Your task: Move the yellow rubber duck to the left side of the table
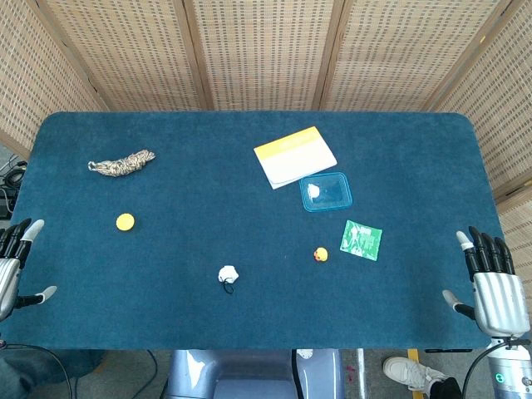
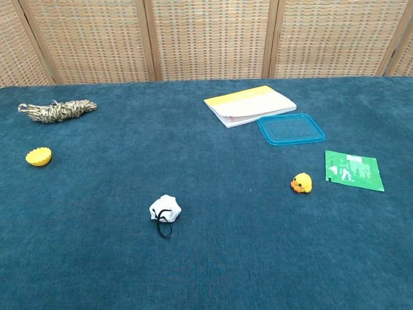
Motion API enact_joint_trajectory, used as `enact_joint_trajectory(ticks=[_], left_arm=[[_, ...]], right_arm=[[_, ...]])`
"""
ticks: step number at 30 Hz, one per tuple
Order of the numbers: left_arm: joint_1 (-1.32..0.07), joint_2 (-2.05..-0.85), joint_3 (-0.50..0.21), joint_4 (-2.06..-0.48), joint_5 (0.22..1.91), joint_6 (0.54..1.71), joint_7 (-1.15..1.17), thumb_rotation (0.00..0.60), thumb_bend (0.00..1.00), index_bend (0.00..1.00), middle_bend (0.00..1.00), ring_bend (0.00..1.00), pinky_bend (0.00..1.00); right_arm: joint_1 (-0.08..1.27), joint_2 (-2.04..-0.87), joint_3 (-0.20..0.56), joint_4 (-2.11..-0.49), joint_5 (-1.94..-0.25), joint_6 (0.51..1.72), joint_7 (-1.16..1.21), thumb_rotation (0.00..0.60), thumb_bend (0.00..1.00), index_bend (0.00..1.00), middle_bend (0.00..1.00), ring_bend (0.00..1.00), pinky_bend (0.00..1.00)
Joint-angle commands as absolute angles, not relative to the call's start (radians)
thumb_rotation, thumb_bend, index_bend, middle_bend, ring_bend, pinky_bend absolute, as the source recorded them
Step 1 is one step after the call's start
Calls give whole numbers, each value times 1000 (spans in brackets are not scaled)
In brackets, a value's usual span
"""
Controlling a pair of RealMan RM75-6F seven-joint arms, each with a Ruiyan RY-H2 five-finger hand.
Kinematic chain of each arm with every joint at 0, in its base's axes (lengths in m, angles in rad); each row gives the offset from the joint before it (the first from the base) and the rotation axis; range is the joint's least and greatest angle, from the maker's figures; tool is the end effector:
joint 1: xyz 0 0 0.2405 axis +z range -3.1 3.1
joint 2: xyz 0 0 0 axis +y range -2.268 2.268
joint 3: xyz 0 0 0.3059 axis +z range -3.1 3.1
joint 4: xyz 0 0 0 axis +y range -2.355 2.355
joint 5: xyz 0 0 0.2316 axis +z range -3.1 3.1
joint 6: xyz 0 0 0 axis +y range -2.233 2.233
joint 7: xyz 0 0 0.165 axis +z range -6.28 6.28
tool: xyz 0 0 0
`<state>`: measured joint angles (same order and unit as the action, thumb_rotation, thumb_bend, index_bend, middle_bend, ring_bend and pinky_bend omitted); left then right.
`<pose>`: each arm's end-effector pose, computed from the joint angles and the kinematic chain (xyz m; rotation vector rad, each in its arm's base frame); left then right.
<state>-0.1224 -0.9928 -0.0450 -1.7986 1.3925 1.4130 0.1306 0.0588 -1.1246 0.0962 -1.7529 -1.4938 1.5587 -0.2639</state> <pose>-0.3439 0.2154 0.1819 -1.3983 -0.9320 -0.7858 -0.3304 -0.2058 0.1655 1.3389 -0.7542 0.8625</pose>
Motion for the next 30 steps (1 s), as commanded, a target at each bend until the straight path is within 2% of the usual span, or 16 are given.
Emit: enact_joint_trajectory(ticks=[1,5,11,13,16,20,22,25,30], left_arm=[[-123,-994,-45,-1798,1392,1411,132,600,0,0,0,0,0],[-124,-996,-44,-1798,1394,1408,133,600,0,0,0,0,0],[-128,-1002,-44,-1798,1393,1402,148,600,0,0,0,0,0],[-135,-1015,-50,-1796,1391,1403,172,600,0,0,0,0,0],[-141,-1030,-54,-1793,1384,1399,196,600,0,0,0,0,0],[-146,-1038,-57,-1791,1372,1393,216,600,0,0,0,0,0],[-150,-1046,-60,-1784,1362,1390,235,600,0,0,0,0,0],[-158,-1058,-68,-1772,1334,1374,246,600,0,0,0,0,0],[-165,-1063,-73,-1766,1313,1361,252,600,0,0,0,0,0]], right_arm=[[59,-1126,96,-1751,-1494,1559,-265,600,0,51,0,0,0],[62,-1131,94,-1744,-1493,1550,-268,600,0,54,0,0,0],[99,-1139,101,-1708,-1481,1490,-305,600,0,112,0,0,0],[168,-1139,117,-1704,-1471,1384,-294,600,0,127,0,0,0],[269,-1175,142,-1659,-1520,1290,-276,600,0,185,0,0,0],[330,-1185,156,-1667,-1482,1185,-209,600,0,338,0,0,0],[369,-1191,171,-1675,-1433,1113,-185,600,1,379,0,0,0],[454,-1243,213,-1658,-1304,985,-212,600,17,396,0,0,0],[514,-1318,229,-1622,-1183,932,-275,600,91,418,0,0,0]])
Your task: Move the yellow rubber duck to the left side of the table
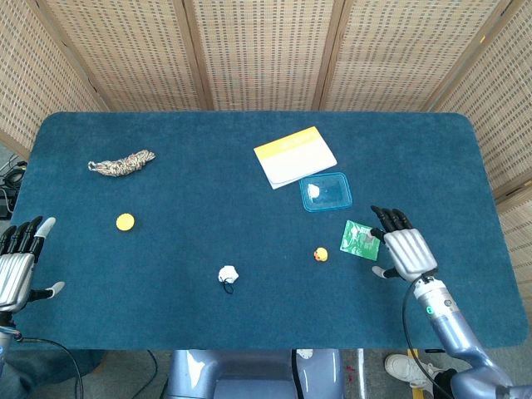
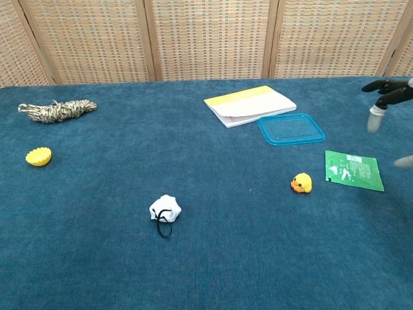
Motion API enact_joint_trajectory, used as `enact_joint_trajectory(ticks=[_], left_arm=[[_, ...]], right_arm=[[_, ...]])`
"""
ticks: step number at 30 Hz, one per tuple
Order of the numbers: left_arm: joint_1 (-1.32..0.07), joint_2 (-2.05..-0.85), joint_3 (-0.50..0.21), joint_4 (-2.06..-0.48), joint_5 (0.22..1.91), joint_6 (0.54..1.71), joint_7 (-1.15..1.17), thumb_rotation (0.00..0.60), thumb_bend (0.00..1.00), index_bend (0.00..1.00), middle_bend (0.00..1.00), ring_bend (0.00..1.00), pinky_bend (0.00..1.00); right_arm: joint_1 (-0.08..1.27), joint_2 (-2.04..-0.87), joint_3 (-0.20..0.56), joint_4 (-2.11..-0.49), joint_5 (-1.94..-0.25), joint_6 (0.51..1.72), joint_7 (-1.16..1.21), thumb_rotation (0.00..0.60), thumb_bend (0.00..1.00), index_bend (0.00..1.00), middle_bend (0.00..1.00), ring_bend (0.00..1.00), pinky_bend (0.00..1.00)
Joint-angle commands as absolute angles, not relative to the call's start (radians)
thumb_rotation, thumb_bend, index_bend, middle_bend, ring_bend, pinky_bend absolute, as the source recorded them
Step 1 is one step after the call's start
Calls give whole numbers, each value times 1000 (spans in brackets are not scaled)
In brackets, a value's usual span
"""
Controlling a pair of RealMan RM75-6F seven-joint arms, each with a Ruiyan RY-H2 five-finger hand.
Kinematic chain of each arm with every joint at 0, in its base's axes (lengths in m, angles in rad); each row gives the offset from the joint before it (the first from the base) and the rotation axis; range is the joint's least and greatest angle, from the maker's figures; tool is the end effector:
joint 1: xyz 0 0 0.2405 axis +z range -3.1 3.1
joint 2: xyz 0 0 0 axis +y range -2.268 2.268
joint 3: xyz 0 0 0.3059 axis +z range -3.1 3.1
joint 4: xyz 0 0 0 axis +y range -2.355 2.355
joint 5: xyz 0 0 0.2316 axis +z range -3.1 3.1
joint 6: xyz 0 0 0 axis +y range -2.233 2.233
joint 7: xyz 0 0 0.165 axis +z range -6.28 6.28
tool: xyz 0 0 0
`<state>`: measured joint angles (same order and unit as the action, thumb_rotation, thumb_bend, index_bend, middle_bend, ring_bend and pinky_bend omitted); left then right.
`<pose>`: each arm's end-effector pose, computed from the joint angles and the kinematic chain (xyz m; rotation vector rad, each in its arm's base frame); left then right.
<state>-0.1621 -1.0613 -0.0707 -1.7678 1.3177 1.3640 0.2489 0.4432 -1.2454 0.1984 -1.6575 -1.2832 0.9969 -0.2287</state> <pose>-0.3482 0.2342 0.1597 -1.4145 -0.9064 -0.7086 -0.2724 -0.3440 0.0663 1.7193 -0.9852 0.8542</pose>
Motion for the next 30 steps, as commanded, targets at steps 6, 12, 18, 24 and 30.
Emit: enact_joint_trajectory(ticks=[6,12,18,24,30], left_arm=[[-171,-1065,-73,-1760,1300,1347,257,600,0,0,0,0,0],[-178,-1060,-70,-1758,1293,1326,238,600,0,0,0,0,0],[-179,-1050,-71,-1760,1292,1323,221,600,0,0,0,0,0],[-181,-1050,-71,-1755,1285,1317,216,600,1,0,0,0,0],[-185,-1049,-73,-1749,1276,1310,207,600,0,0,0,0,0]], right_arm=[[559,-1443,241,-1545,-1078,947,-344,600,170,425,0,0,0],[589,-1488,224,-1515,-1031,928,-370,600,173,426,0,0,0],[630,-1547,217,-1476,-975,913,-414,600,176,427,0,0,0],[664,-1600,207,-1443,-918,915,-468,600,176,428,0,0,0],[681,-1617,197,-1425,-886,918,-499,600,185,436,0,0,0]])
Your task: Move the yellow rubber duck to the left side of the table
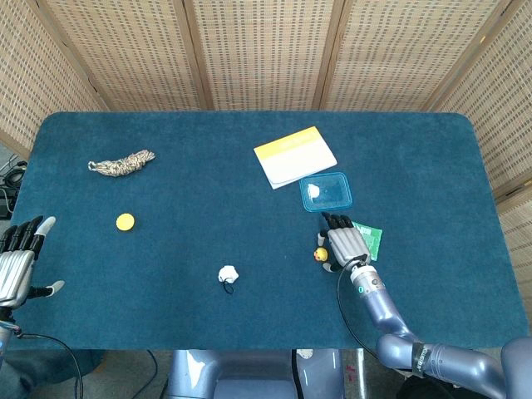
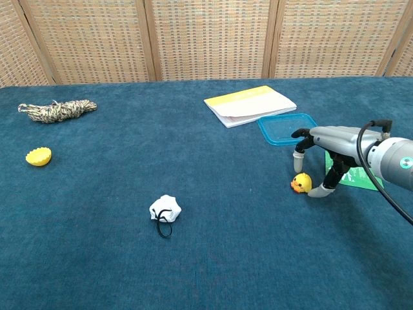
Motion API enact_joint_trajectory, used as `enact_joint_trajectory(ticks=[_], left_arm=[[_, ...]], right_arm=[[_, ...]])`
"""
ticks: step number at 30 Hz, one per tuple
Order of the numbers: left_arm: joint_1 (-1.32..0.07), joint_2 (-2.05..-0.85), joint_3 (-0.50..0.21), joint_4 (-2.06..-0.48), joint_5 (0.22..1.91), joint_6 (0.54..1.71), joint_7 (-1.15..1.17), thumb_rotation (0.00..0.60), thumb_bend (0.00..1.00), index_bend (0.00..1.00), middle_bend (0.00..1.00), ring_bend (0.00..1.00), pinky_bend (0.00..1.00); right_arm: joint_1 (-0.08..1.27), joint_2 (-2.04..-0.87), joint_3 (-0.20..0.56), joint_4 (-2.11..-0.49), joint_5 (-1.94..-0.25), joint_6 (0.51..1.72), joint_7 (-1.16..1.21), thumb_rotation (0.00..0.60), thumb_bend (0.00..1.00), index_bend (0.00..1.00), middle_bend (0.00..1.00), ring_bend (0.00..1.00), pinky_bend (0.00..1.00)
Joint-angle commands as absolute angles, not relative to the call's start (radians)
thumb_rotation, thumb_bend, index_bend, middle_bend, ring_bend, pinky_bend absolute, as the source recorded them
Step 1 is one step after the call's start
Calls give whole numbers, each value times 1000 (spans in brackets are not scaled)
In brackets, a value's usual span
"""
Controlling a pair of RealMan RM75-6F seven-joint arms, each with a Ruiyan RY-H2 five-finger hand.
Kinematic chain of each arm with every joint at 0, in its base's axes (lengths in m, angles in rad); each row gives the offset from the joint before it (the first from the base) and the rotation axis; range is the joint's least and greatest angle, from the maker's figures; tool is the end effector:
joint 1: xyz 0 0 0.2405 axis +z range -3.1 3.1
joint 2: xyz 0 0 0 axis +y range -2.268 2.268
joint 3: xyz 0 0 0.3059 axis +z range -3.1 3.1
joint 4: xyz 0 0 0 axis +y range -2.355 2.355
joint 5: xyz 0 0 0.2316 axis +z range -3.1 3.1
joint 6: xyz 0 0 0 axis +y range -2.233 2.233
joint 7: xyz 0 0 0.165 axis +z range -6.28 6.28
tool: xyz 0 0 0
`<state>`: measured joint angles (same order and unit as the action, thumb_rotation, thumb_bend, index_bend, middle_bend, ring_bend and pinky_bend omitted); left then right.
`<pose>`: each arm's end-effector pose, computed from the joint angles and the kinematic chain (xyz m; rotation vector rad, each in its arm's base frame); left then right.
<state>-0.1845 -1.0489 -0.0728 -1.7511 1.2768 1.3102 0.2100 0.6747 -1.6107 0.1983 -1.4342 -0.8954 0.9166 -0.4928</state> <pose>-0.3563 0.2419 0.1605 -1.4139 -0.9575 -0.6880 -0.2265 -0.3896 -0.0679 1.7665 -1.1106 0.7169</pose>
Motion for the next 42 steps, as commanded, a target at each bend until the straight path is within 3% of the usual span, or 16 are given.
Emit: enact_joint_trajectory(ticks=[1,15,23,32,42], left_arm=[[-185,-1048,-74,-1748,1276,1310,205,600,0,0,0,0,0],[-188,-1046,-72,-1748,1271,1306,199,600,0,0,0,0,0],[-191,-1042,-72,-1748,1265,1295,188,600,0,0,0,0,0],[-200,-1037,-77,-1739,1253,1275,166,600,0,0,0,0,0],[-230,-1037,-91,-1702,1198,1197,124,600,0,0,0,0,0]], right_arm=[[684,-1620,198,-1422,-880,919,-501,600,184,437,0,0,0],[713,-1639,195,-1401,-845,921,-513,600,279,568,0,0,0],[733,-1621,207,-1458,-850,937,-528,600,285,581,0,0,0],[846,-1624,291,-1549,-778,928,-623,600,286,584,0,0,0],[1071,-1795,387,-1404,-561,912,-768,600,286,587,0,0,0]])
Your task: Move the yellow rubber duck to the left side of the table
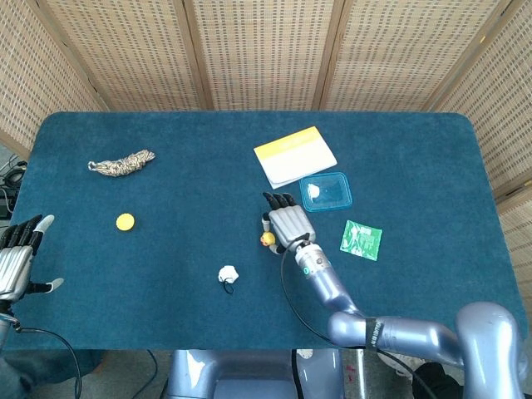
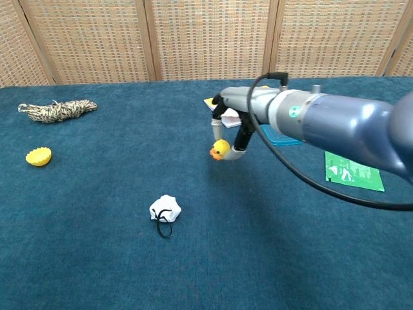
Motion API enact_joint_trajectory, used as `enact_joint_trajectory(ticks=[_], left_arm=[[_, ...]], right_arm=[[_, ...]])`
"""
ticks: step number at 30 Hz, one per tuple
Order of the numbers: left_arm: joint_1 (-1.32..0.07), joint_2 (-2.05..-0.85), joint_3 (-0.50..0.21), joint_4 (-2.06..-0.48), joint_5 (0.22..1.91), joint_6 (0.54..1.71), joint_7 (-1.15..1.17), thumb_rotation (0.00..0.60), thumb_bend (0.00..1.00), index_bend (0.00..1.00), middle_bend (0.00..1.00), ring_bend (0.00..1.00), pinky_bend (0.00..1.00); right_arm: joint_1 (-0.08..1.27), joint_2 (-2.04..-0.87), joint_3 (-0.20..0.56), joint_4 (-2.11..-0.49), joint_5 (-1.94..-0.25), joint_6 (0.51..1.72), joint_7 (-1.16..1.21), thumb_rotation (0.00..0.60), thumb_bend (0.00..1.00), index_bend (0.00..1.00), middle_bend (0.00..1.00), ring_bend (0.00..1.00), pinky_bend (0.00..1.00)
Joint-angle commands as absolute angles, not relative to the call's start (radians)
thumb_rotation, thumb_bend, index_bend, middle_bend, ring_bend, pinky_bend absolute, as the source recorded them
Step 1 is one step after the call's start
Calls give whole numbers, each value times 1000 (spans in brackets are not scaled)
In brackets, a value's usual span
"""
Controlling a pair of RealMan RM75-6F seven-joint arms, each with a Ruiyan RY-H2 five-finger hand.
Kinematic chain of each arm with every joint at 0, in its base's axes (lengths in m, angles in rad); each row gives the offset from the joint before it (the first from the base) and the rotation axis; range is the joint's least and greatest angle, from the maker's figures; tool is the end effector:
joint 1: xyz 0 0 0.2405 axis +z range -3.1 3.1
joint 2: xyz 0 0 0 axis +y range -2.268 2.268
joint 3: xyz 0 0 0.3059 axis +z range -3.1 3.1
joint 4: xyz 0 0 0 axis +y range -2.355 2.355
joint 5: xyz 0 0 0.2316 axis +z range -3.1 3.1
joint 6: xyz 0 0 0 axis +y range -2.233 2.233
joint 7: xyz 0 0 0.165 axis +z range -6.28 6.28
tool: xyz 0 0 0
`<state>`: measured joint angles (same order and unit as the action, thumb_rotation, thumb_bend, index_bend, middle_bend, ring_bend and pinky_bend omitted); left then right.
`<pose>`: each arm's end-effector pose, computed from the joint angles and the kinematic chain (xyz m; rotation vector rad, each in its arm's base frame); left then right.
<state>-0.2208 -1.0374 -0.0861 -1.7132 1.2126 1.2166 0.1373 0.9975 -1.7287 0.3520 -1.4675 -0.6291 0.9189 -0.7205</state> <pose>-0.3695 0.2568 0.1614 -1.3985 -1.0455 -0.6682 -0.0622 -0.4326 -0.0990 1.8865 -1.0375 0.8583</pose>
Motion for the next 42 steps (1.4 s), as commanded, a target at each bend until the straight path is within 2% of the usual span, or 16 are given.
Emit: enact_joint_trajectory(ticks=[1,10,16,17,18,19,22,25,29,33,37,40,42], left_arm=[[-232,-1036,-92,-1700,1196,1192,121,600,0,0,0,0,0],[-252,-1036,-99,-1671,1160,1142,88,600,0,0,0,0,0],[-256,-1034,-98,-1663,1153,1131,77,600,1,0,0,0,0],[-257,-1034,-97,-1662,1153,1130,75,600,1,0,0,0,0],[-257,-1034,-97,-1662,1154,1130,75,600,1,0,0,0,0],[-257,-1034,-96,-1662,1156,1131,75,600,0,0,0,0,0],[-256,-1033,-94,-1664,1160,1134,73,600,0,0,0,0,0],[-254,-1032,-93,-1668,1164,1140,72,600,0,0,0,0,0],[-252,-1028,-91,-1673,1173,1146,67,600,0,0,0,0,0],[-245,-1023,-87,-1687,1198,1170,63,600,0,0,0,0,0],[-236,-1024,-78,-1701,1252,1205,57,600,0,0,0,0,0],[-230,-1043,-79,-1691,1316,1253,34,600,0,0,0,0,0],[-232,-1046,-76,-1690,1344,1265,32,600,0,0,0,0,0]], right_arm=[[1086,-1808,389,-1391,-549,910,-776,600,285,587,0,0,0],[1246,-2020,401,-1144,-445,858,-817,600,286,588,0,0,0],[1273,-2047,399,-1099,-436,858,-825,600,281,575,0,0,0],[1275,-2046,395,-1098,-435,856,-829,600,274,549,0,0,0],[1275,-2042,391,-1099,-435,854,-833,600,235,478,0,0,0],[1274,-2038,388,-1103,-436,853,-834,600,172,375,0,0,0],[1269,-2021,385,-1129,-436,856,-833,600,13,171,0,0,0],[1260,-1987,384,-1185,-440,877,-835,600,0,134,0,0,0],[1239,-1926,379,-1282,-452,914,-839,600,0,138,0,0,0],[1173,-1786,350,-1455,-551,963,-804,600,0,165,0,0,0],[1010,-1545,267,-1656,-858,1043,-648,600,0,229,0,0,0],[872,-1395,182,-1678,-1116,1116,-443,600,0,247,0,0,0],[806,-1332,139,-1655,-1225,1170,-340,600,0,247,0,0,0]])
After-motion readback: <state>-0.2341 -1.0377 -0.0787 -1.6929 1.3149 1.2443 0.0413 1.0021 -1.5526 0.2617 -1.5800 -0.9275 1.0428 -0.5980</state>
